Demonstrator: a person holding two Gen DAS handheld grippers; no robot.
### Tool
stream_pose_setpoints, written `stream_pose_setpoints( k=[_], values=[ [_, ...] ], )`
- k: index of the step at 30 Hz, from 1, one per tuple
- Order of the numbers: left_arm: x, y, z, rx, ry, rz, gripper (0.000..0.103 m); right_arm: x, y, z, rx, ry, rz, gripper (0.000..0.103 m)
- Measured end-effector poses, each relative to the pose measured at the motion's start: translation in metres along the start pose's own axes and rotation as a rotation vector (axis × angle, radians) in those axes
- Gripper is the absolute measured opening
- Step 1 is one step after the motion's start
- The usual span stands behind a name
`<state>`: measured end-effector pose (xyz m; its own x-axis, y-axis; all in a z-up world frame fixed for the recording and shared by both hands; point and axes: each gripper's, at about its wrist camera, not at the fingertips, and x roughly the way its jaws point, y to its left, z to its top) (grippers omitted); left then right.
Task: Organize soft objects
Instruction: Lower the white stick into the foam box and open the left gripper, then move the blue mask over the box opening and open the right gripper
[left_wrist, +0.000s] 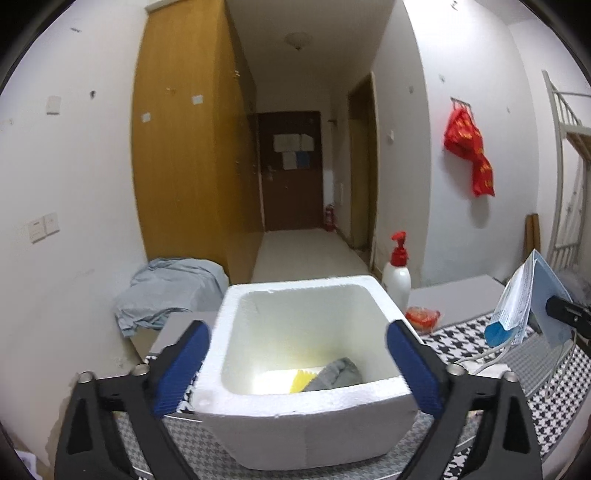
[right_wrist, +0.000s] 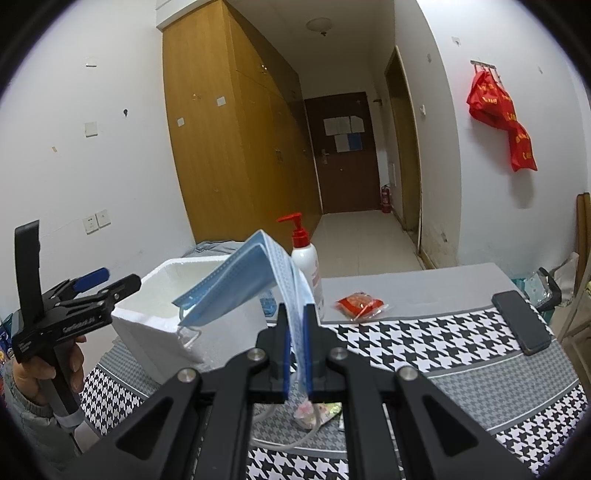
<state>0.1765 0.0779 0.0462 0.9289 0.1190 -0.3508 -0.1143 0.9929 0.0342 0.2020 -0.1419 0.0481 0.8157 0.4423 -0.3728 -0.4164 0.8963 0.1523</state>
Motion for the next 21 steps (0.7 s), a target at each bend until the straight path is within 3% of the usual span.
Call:
stream_pose_setpoints(
  k=[21],
  values=[
    [-0.026, 0.028, -0.003, -0.032, -0.035, 0.065, 0.102, 0.009, 0.030, 0.030, -0.062, -0.038, 0.027, 0.009]
  ],
)
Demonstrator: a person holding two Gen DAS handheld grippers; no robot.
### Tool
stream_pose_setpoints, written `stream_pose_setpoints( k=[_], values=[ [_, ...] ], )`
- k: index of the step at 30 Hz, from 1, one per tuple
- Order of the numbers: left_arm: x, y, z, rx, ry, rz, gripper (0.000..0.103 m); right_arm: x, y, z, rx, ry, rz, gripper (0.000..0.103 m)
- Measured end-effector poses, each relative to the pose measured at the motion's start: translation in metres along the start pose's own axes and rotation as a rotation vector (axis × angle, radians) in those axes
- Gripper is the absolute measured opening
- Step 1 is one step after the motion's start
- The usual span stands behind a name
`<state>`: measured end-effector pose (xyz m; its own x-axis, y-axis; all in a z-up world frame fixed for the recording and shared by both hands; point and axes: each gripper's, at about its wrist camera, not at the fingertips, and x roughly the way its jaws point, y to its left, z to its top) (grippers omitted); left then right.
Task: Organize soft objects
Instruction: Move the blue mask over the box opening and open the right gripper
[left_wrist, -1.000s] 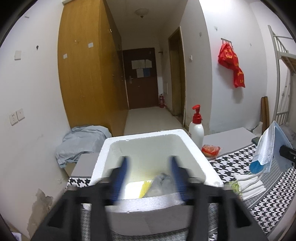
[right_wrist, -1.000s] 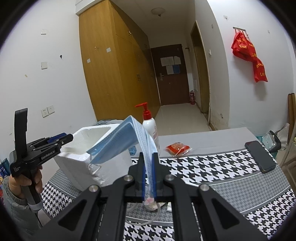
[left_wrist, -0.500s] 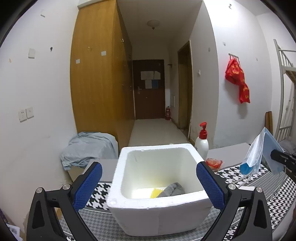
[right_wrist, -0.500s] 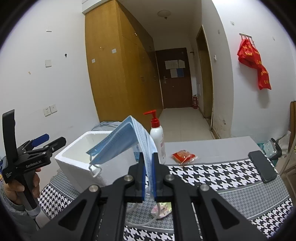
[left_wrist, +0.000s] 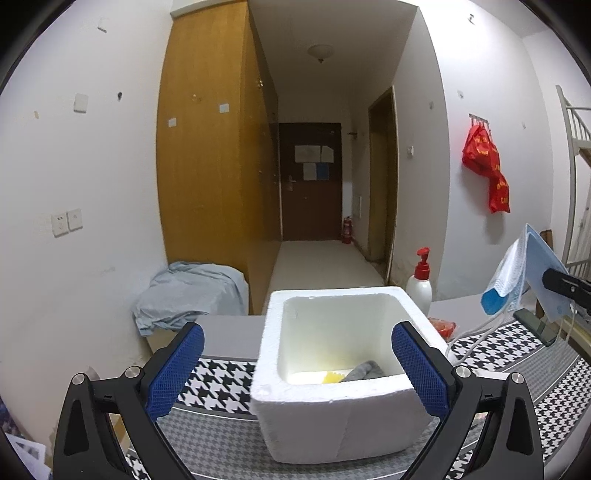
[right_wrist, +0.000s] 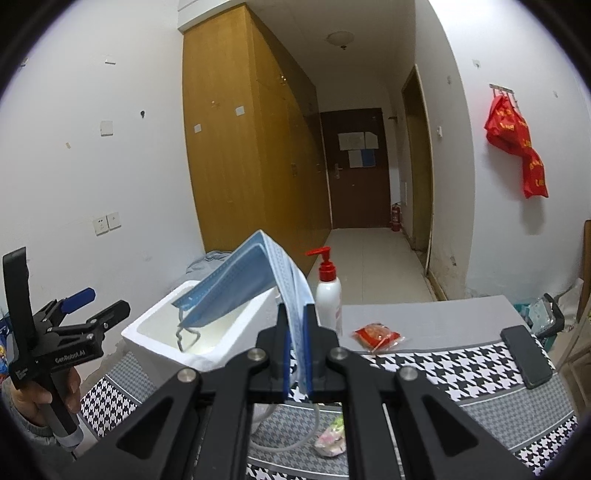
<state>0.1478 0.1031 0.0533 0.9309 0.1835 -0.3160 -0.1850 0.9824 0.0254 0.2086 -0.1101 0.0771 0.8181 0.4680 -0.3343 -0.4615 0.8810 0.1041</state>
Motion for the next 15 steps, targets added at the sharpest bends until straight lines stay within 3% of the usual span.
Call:
stream_pose_setpoints(
  k=[15],
  values=[
    [-0.014, 0.029, -0.011, -0.031, -0.008, 0.044, 0.102, 0.035, 0.032, 0.012, -0.032, 0.045, 0.083, 0.009]
  ],
)
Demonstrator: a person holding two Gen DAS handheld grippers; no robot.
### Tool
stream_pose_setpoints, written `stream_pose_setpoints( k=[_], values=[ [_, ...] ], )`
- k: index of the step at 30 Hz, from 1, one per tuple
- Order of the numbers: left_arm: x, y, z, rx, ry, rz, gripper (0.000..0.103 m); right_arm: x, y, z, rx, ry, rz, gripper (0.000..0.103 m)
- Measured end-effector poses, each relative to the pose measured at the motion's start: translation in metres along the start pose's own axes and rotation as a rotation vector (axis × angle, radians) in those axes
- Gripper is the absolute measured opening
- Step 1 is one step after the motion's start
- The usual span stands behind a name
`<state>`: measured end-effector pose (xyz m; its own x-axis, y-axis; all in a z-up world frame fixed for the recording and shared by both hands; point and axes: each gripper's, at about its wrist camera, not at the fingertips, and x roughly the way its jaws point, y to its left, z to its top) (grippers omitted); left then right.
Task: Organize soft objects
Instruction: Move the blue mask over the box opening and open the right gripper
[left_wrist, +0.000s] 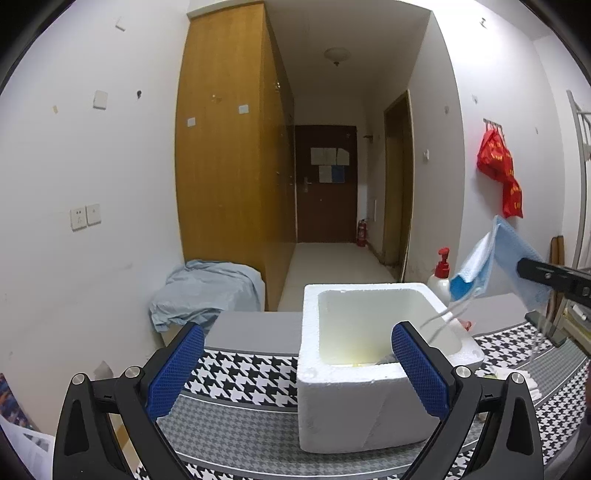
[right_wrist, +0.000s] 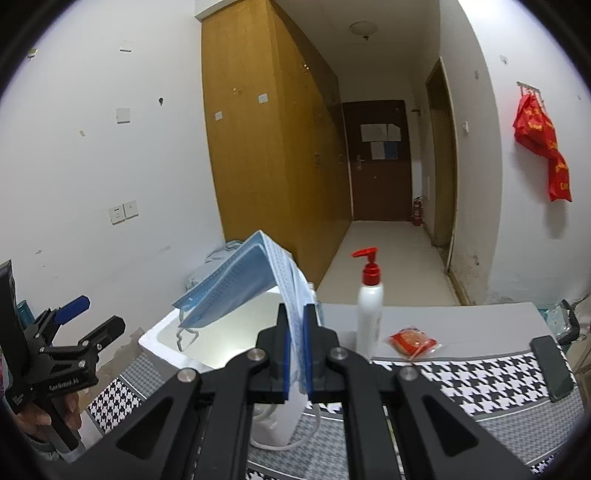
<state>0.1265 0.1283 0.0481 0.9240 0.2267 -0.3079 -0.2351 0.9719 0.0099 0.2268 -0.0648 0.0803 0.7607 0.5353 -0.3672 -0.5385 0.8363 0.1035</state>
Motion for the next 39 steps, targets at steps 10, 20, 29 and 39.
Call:
stream_pose_setpoints(
  k=[10, 20, 29, 39],
  values=[
    [-0.007, 0.006, -0.005, -0.008, 0.001, -0.003, 0.102, 0.021, 0.024, 0.005, -0.030, 0.034, 0.050, 0.009],
    [-0.013, 0.013, -0.015, -0.019, 0.014, -0.019, 0.102, 0.043, 0.045, 0.009, -0.040, 0.071, 0.098, 0.009],
    [-0.013, 0.023, -0.018, -0.024, 0.008, -0.006, 0.102, 0.069, 0.052, 0.010, -0.043, 0.114, 0.077, 0.009],
    [-0.005, 0.034, -0.025, -0.041, 0.021, 0.003, 0.102, 0.098, 0.057, 0.002, -0.042, 0.173, 0.051, 0.057]
  ],
)
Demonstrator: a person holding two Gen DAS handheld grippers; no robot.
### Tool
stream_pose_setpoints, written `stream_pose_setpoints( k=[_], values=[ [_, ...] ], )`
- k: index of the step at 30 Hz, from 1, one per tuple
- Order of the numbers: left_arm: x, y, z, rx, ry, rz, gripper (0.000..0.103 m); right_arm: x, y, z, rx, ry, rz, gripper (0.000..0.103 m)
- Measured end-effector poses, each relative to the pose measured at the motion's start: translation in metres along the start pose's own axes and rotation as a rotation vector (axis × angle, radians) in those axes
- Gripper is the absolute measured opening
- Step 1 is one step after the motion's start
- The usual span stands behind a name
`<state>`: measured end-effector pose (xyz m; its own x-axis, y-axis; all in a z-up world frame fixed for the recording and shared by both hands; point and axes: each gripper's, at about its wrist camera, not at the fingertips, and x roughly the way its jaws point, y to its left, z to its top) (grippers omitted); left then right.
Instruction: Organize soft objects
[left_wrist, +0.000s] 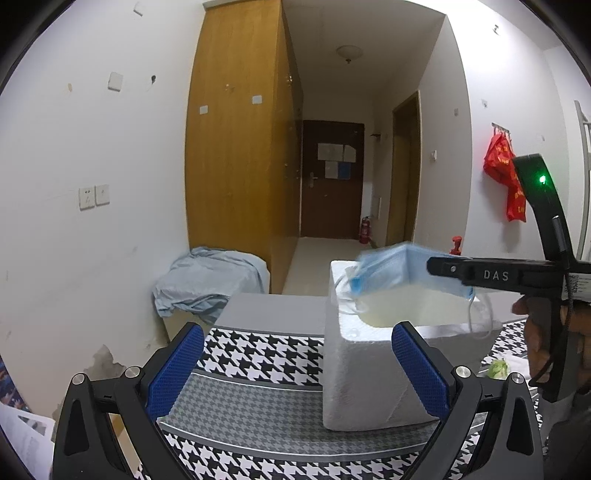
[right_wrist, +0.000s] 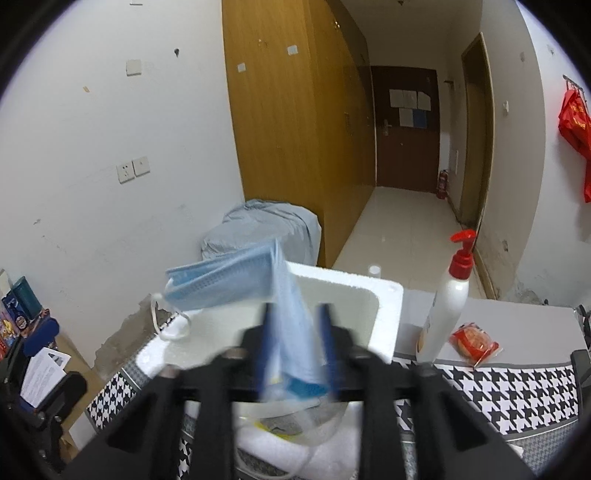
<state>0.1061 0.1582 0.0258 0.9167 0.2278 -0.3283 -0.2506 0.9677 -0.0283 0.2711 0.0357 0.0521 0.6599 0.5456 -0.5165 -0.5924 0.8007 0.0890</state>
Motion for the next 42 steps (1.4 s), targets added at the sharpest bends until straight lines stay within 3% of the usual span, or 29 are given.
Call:
stream_pose_setpoints(
  k=[1, 2, 9, 12, 21, 33, 42],
  values=[
    [0.002, 0.001, 0.000, -0.004, 0.004, -0.001, 0.102, 0.001, 0.000, -0.001, 0.002, 0.002, 0.006, 0.067],
    [0.003, 0.002, 0.000, -0.006, 0.007, 0.000, 0.102, 0.001, 0.000, -0.002, 0.006, 0.003, 0.007, 0.069],
    [0.005, 0.004, -0.002, -0.011, 0.015, 0.006, 0.102, -0.011, -0.002, -0.002, 0.007, -0.030, -0.031, 0.077],
    [0.004, 0.004, -0.003, -0.007, 0.015, 0.007, 0.102, -0.015, -0.009, 0.001, 0.026, -0.044, -0.095, 0.078],
    [0.001, 0.000, -0.003, 0.000, 0.015, 0.001, 0.102, -0.019, -0.011, 0.000, 0.043, -0.027, -0.021, 0.081],
    [-0.005, -0.005, -0.001, 0.004, 0.006, 0.007, 0.102, -0.035, -0.008, -0.006, 0.018, -0.044, -0.016, 0.083],
    [-0.013, -0.013, -0.001, 0.008, -0.003, 0.011, 0.102, -0.056, -0.005, -0.015, -0.006, -0.085, -0.018, 0.096]
  ],
)
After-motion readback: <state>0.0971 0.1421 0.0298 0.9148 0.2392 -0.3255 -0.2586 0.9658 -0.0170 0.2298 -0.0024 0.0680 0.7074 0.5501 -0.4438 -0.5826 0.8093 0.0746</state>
